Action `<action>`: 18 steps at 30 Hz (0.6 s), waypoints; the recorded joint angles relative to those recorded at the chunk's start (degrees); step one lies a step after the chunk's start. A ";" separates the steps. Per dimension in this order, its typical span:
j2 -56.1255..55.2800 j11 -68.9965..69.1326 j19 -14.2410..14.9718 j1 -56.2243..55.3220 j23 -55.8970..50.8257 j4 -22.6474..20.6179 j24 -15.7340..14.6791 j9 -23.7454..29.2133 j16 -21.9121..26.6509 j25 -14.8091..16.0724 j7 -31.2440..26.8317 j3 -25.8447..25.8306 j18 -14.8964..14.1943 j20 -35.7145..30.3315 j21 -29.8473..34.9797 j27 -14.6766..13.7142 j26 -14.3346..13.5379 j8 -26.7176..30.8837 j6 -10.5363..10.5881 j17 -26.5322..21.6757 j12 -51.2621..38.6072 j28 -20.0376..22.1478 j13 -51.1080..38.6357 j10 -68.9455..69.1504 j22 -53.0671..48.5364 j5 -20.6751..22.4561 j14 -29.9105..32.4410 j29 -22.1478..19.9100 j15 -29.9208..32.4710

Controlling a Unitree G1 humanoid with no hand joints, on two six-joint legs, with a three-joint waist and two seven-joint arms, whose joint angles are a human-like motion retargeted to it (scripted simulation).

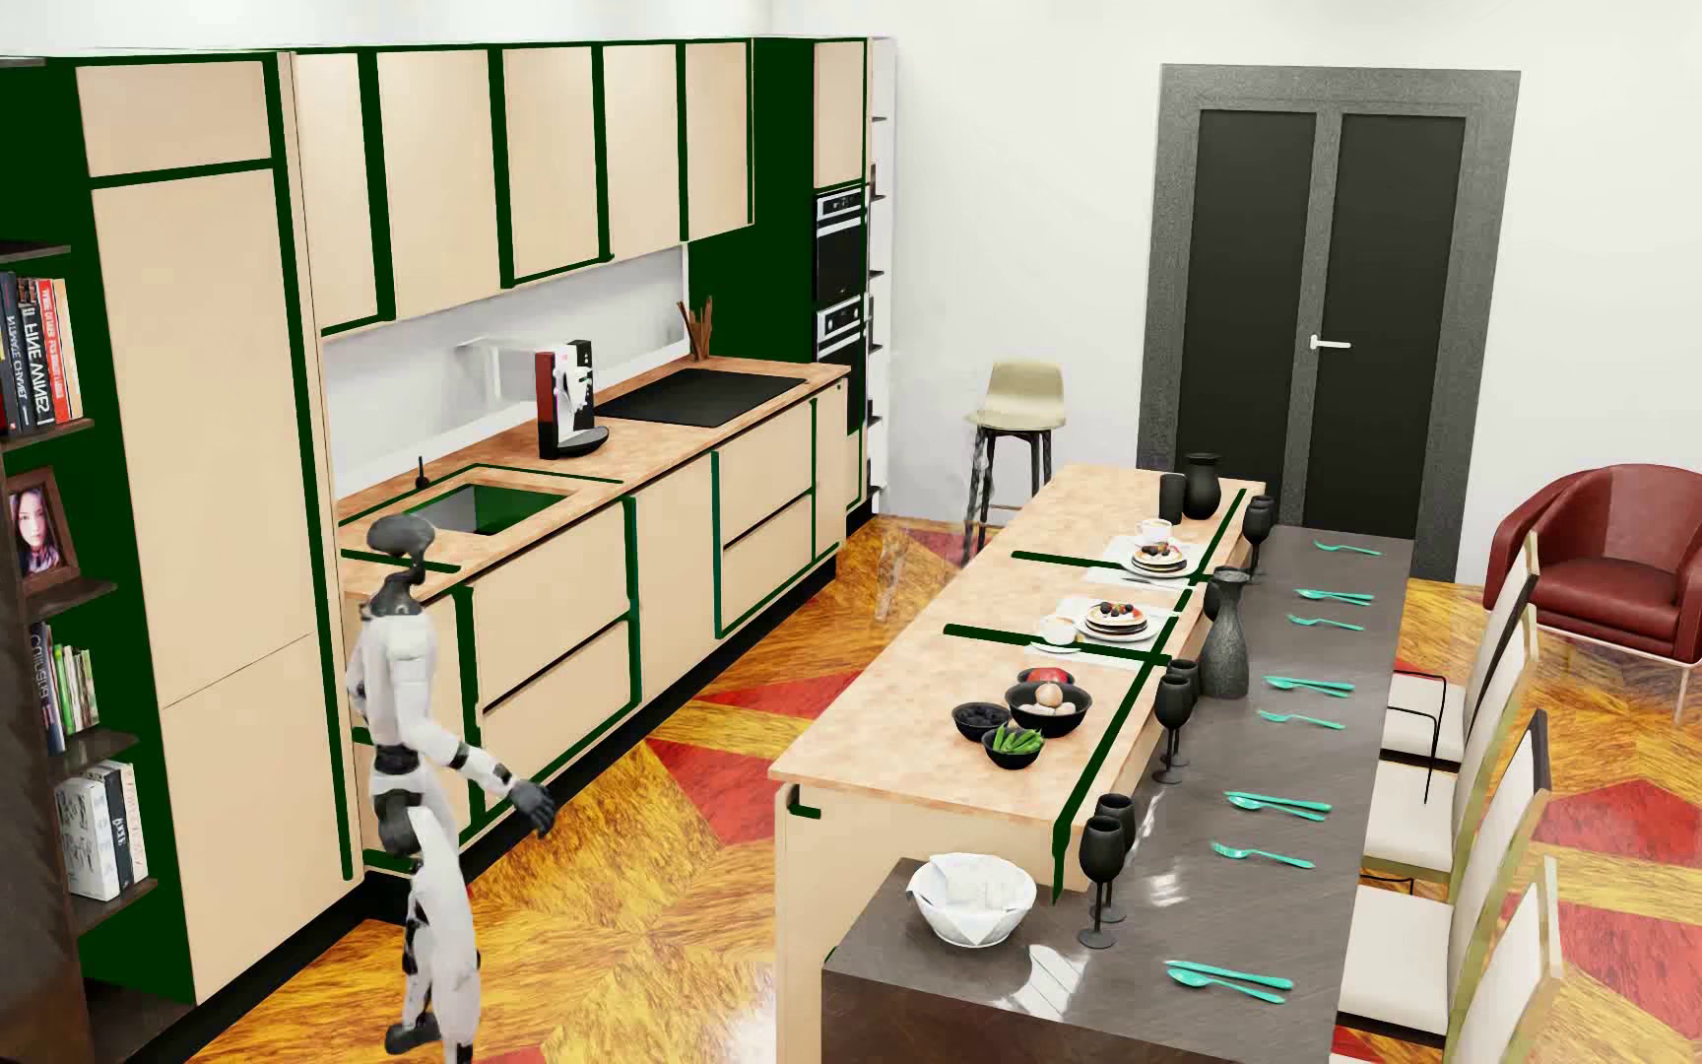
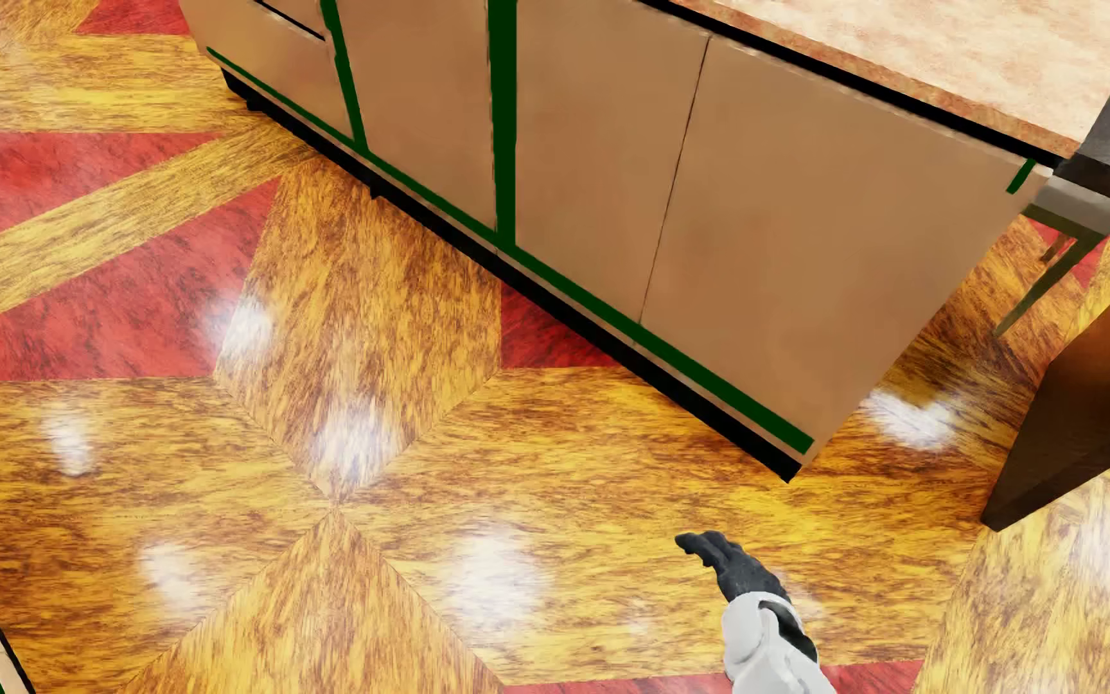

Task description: Move towards the stool

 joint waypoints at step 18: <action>-6.86 0.94 0.23 0.58 15.53 0.44 10.57 -0.13 -1.64 6.84 9.19 -1.81 1.97 -2.41 4.42 0.91 -5.38 10.40 0.02 -2.23 -10.60 0.71 9.69 -0.73 1.14 1.76 -1.05 -9.46 2.41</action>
